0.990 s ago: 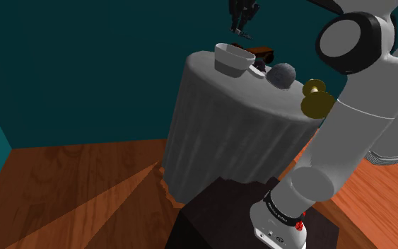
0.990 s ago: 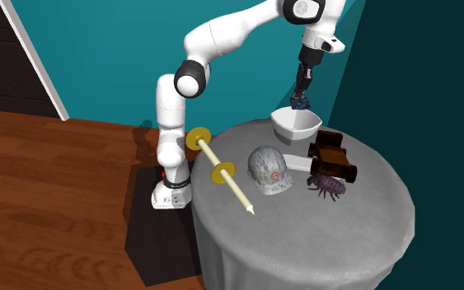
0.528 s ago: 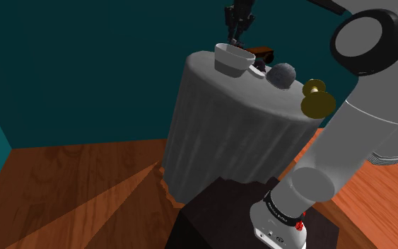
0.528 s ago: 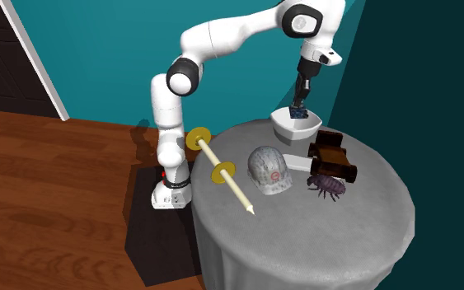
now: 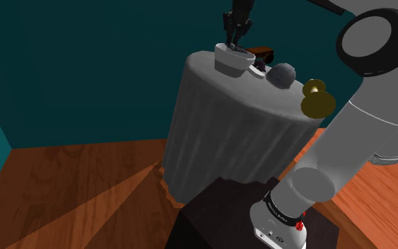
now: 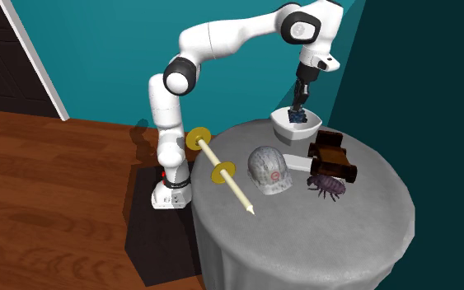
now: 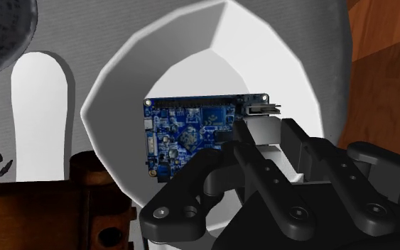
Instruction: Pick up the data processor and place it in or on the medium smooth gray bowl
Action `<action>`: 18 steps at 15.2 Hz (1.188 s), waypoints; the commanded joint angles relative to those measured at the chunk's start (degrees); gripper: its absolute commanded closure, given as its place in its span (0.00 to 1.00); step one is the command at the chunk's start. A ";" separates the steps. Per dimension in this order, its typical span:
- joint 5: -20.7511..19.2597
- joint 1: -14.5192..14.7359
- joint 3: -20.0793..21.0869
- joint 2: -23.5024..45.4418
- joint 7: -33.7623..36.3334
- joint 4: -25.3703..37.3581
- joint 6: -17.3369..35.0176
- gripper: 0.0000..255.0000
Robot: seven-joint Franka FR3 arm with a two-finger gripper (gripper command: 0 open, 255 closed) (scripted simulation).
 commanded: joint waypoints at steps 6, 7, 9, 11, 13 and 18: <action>0.00 0.00 0.00 0.00 0.00 -0.02 0.01 0.00; 0.00 0.00 0.00 0.00 0.00 -0.02 0.01 0.00; 0.30 -0.20 -0.16 1.56 -0.18 4.01 -2.48 0.00; 1.14 -0.79 -0.54 5.48 -0.58 13.41 -8.05 0.00; 1.60 -1.19 -0.69 7.46 -0.75 17.86 -10.56 0.00; 1.59 -1.19 -0.68 7.46 -0.75 17.86 -10.56 0.00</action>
